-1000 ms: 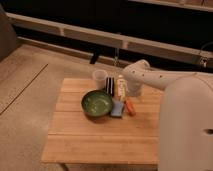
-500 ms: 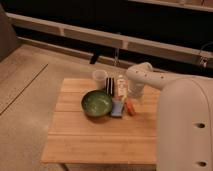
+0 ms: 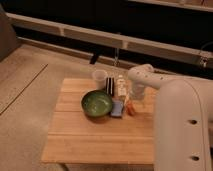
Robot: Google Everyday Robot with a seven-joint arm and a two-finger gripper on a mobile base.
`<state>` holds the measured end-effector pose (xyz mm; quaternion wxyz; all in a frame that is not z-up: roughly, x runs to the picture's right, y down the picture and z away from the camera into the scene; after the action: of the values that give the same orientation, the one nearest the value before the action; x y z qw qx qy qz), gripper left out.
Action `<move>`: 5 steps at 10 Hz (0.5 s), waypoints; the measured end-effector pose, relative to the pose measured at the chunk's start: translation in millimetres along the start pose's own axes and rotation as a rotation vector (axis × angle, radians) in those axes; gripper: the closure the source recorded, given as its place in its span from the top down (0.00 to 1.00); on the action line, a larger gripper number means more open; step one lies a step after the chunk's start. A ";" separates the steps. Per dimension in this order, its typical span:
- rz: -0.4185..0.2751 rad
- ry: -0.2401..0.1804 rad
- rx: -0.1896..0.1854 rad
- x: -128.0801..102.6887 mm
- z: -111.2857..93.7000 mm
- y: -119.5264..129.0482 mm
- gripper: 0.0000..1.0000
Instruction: Drag the pepper across the table
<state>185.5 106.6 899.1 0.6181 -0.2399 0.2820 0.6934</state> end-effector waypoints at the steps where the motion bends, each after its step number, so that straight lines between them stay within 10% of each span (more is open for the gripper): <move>1: -0.017 0.012 0.006 -2.7 3.7 2.1 0.65; 5: -0.041 0.045 0.013 -10.5 12.8 3.6 0.65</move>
<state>183.4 107.6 915.9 0.6272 -0.2574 0.2953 0.6732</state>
